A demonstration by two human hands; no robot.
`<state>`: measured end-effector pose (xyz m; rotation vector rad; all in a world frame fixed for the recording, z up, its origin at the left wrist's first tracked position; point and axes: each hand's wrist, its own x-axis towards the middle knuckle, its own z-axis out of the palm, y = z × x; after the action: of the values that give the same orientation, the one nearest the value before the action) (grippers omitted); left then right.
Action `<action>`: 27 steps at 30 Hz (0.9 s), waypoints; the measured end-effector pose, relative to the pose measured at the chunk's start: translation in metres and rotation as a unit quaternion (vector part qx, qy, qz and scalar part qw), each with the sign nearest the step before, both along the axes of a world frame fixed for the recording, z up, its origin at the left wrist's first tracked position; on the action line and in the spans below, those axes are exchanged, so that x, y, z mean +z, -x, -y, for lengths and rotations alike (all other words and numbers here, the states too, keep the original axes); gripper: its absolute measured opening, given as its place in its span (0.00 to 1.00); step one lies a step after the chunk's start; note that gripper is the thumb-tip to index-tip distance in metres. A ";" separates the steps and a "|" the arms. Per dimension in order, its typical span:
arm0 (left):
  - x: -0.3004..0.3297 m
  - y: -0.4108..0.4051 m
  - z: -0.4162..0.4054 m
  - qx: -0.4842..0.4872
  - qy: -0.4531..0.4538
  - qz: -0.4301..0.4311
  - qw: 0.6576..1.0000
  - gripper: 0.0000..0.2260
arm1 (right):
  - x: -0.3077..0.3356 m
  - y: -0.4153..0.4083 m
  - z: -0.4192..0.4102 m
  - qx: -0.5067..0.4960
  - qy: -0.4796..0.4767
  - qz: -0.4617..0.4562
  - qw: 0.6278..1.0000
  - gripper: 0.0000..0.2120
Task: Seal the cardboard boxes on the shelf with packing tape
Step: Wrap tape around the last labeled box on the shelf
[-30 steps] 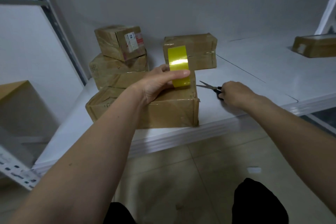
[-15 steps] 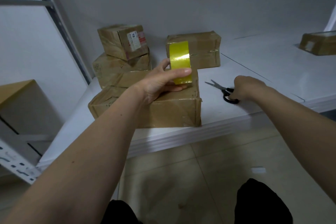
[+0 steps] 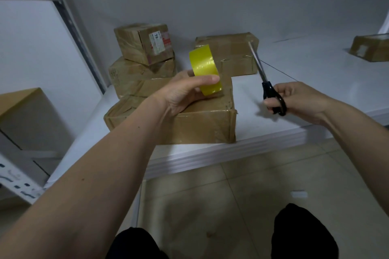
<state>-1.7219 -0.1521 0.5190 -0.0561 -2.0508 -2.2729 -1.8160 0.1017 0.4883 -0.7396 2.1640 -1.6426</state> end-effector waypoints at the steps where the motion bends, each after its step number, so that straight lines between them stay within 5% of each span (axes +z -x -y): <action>1: 0.000 0.000 0.000 -0.004 0.000 -0.004 1.000 0.43 | 0.001 -0.002 -0.001 0.014 -0.013 -0.009 1.000 0.07; 4: -0.002 0.001 0.001 -0.011 0.003 -0.006 1.000 0.50 | 0.004 -0.007 -0.003 0.060 -0.101 -0.029 0.993 0.19; 11: -0.002 0.003 -0.001 0.012 -0.034 -0.010 0.999 0.45 | 0.008 -0.002 -0.007 0.089 -0.179 -0.085 0.976 0.44; 27: -0.003 0.008 0.000 0.000 -0.032 -0.046 0.998 0.49 | 0.053 0.005 0.007 0.160 -0.269 -0.121 0.942 0.35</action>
<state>-1.7298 -0.1523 0.5155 -0.1547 -1.9330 -2.2882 -1.8209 0.0948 0.5410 -1.0804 2.3399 -0.7770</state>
